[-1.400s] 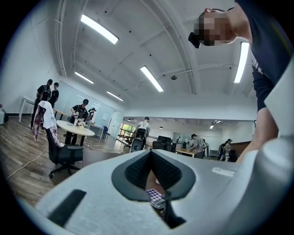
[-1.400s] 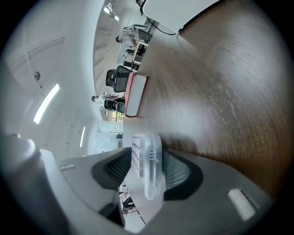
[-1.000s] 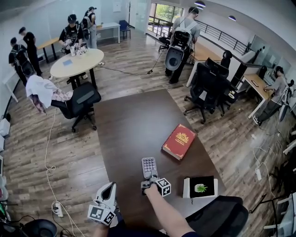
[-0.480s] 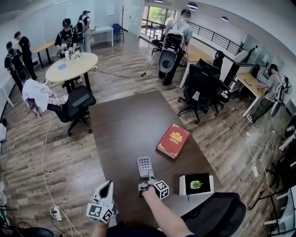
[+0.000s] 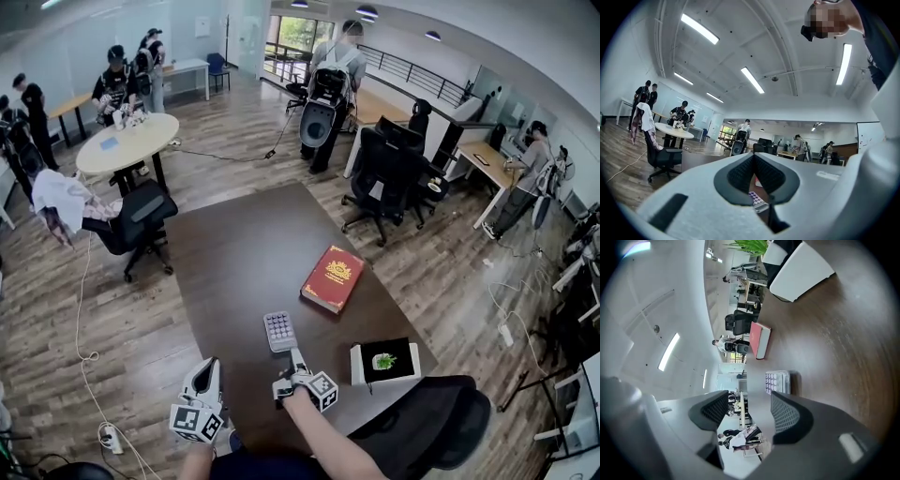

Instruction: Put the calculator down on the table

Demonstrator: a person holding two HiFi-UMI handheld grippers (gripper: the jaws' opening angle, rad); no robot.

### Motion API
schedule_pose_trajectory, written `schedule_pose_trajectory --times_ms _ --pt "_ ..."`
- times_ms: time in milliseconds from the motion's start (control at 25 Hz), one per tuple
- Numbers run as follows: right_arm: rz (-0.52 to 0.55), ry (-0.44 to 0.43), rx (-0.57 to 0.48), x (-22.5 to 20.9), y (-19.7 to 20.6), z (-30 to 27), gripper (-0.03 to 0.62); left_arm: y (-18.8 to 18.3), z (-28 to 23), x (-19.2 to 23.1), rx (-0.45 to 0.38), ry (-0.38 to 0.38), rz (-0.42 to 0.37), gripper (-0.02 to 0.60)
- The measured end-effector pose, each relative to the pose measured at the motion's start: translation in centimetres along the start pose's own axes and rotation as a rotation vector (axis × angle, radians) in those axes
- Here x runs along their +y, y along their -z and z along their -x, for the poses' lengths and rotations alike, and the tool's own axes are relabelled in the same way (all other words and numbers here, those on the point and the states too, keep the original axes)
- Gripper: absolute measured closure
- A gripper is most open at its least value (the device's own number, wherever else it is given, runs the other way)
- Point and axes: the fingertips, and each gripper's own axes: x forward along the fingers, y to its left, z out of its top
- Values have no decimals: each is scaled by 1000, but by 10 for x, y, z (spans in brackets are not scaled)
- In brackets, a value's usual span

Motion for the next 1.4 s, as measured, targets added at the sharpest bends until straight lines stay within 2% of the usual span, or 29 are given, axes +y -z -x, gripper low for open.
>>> schedule_pose_trajectory --times_ms 560,760,840,960,1120,1240,1400 --pt "23 -85 -12 26 -2 19 312 2 4 -11 9 27 -11 586" --pt "58 -104 -11 36 -7 25 315 -1 7 -15 8 33 -15 586" --pt "105 -116 -11 44 -9 27 315 -1 8 -15 6 34 -16 586" --pt "264 -149 3 65 -8 28 322 -1 7 -13 6 30 -14 586" --pt "618 -192 69 101 -3 31 335 2 7 -16 16 35 -25 586" --pt "808 -219 122 122 4 32 335 2 5 -20 27 40 -57 586" --pt "1133 -256 127 152 17 42 335 2 4 -18 24 38 -35 586"
